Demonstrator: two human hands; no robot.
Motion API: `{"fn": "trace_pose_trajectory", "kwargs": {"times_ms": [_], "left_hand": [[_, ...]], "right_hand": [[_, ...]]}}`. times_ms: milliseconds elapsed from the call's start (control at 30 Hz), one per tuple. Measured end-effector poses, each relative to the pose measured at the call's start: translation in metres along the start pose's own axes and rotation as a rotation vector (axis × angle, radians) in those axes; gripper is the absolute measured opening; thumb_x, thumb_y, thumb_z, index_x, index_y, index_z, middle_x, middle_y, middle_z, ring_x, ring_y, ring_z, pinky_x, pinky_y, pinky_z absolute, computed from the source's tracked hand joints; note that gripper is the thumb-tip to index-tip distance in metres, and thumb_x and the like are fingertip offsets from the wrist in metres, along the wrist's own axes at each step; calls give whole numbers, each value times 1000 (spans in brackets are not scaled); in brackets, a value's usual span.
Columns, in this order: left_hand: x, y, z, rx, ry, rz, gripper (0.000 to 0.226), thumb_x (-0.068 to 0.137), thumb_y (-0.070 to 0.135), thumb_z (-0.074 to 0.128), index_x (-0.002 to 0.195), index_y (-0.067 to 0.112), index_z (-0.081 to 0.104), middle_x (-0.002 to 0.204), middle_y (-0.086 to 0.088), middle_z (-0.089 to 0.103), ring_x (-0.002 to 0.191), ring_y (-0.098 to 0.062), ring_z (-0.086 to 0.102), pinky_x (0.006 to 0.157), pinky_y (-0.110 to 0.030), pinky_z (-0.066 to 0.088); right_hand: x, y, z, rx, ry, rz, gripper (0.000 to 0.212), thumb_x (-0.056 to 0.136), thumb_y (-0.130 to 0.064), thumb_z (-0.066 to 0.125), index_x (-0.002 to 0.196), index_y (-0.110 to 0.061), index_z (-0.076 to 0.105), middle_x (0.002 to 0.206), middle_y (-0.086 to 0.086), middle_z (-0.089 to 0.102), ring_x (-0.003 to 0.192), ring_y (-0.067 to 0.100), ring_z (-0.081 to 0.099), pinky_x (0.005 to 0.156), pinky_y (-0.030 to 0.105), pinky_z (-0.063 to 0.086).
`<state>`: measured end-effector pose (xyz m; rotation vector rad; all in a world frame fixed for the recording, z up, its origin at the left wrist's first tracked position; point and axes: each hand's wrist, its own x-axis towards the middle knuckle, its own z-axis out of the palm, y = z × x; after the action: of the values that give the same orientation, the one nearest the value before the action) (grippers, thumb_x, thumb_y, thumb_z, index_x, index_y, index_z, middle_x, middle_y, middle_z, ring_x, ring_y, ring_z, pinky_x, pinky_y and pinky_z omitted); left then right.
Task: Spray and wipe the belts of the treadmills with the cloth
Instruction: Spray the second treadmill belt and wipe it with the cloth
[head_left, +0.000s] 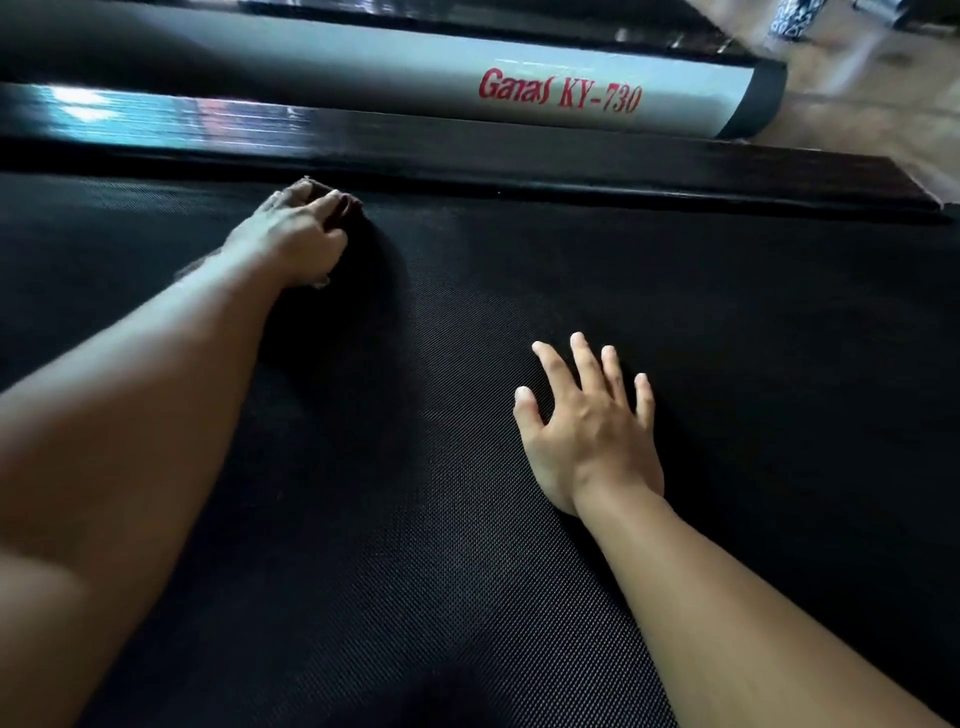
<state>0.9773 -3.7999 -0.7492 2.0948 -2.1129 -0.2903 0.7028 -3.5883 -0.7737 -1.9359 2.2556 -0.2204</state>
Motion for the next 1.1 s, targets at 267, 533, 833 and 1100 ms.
{"fn": "trace_pose_trajectory", "kwargs": {"times_ms": [267,533,833,1100], "left_hand": [[9,84,23,47,-23,219,60,101,59,28,157,37,23,168,7,13,154,-12,5,125,-35,9],[-53,86,29,22,-118,444,55,103,51,37,156,46,22,167,9,13,154,-10,4,126,-34,7],[-47,-24,1,102,-180,168,60,105,43,41,158,40,13,168,4,3,155,-27,4,125,-38,4],[-23,33,12,45,-96,166,56,104,52,37,155,50,15,167,14,5,155,-22,6,126,-38,8]], "right_hand": [[0,1,-2,9,-22,-3,58,98,-58,23,153,-43,14,167,-4,1,153,21,-7,122,51,-6],[0,1,-3,28,-40,0,57,98,-58,25,153,-44,15,167,-5,1,153,21,-8,122,50,-6],[1,1,-1,35,-22,2,59,97,-58,27,153,-43,17,167,-4,4,153,21,-4,122,51,-5],[1,1,-1,22,-20,2,58,98,-58,26,153,-43,16,167,-3,3,153,22,-5,121,51,-6]]}}
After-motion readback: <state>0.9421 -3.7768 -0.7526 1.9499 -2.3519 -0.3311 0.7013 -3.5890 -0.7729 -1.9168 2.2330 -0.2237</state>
